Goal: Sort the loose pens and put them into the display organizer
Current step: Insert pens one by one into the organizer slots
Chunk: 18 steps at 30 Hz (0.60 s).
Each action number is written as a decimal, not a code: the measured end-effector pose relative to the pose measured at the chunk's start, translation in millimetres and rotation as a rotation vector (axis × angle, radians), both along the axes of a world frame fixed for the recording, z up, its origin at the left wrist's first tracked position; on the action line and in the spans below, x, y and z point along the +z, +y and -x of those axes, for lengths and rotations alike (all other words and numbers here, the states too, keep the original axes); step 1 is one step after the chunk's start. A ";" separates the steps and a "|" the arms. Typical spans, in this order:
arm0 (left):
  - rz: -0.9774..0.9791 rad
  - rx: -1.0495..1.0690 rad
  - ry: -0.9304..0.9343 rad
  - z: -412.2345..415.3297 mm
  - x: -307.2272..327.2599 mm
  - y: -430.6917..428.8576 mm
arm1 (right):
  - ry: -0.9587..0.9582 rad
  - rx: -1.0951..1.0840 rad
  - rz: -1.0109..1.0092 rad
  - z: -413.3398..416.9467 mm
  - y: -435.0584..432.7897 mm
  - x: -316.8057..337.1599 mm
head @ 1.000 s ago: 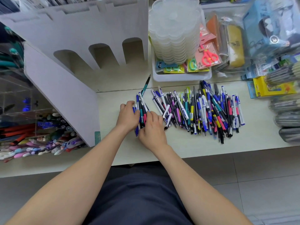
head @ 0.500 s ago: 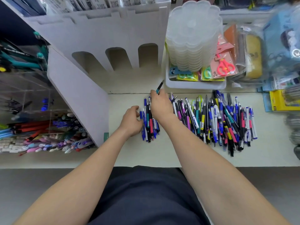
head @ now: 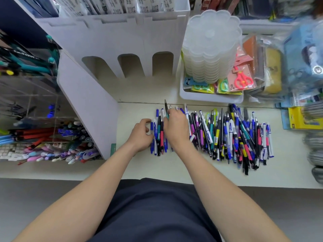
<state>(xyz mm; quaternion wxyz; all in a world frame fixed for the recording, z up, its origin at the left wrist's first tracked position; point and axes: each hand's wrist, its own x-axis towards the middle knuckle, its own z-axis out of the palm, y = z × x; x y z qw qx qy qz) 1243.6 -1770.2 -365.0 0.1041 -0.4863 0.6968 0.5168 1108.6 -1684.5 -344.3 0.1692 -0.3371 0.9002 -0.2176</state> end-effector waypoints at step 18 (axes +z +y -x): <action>-0.043 -0.009 -0.012 1.3 8.5 11.1 | -0.055 0.021 -0.225 -28.9 44.1 -5.2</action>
